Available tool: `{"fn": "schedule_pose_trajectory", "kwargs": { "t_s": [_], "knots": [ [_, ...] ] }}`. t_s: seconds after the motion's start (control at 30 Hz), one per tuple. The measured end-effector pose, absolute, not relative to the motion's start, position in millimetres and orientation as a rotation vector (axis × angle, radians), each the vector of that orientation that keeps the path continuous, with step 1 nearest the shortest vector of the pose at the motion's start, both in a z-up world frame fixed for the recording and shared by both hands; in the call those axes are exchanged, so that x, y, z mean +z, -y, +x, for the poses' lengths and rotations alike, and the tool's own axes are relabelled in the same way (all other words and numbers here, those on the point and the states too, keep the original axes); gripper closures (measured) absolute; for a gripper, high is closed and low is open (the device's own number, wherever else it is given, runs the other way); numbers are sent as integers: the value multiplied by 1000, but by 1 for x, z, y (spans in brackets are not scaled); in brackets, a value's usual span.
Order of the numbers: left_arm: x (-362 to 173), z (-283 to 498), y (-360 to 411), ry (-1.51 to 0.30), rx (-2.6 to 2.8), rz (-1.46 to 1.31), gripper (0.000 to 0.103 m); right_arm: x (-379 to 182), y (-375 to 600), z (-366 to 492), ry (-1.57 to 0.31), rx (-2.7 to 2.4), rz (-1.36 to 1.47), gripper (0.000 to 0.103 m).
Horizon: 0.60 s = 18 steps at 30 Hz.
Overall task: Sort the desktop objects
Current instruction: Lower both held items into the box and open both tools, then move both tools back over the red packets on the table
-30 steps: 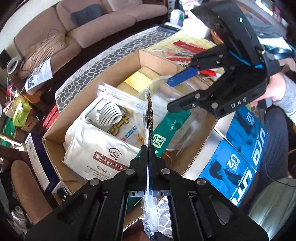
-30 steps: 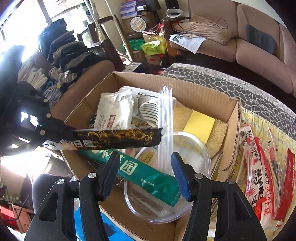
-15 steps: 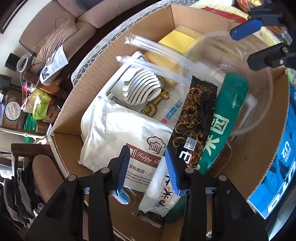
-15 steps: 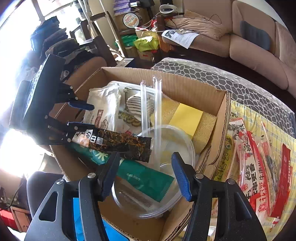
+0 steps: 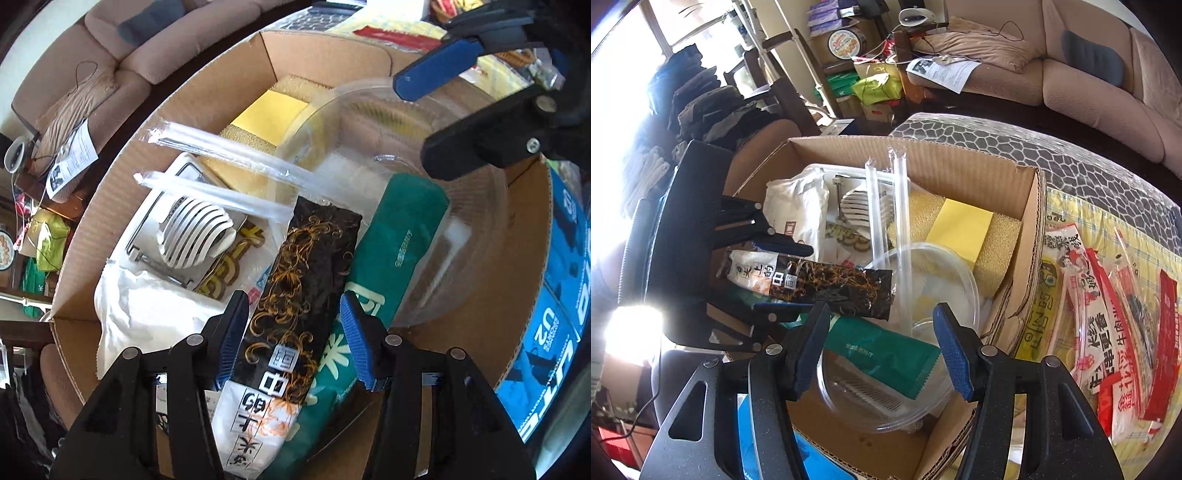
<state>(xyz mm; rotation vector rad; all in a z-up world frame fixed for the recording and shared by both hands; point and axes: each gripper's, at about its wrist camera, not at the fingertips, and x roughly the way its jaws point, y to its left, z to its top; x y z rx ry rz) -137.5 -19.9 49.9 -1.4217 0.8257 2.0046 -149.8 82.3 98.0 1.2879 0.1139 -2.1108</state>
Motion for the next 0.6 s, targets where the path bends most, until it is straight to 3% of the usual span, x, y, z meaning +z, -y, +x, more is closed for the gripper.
{"fn": "schedule_pose_trajectory", "kwargs": {
  "t_s": [0.33,0.6],
  "knots": [
    [42,-145,26,-581,1850,-1518,52,99,-100,-145,-82,-2123,1298,43],
    [70,-138,37,-572,1991,-1481,50,107,-103,-140,-47,-2138,1273,43]
  ]
}}
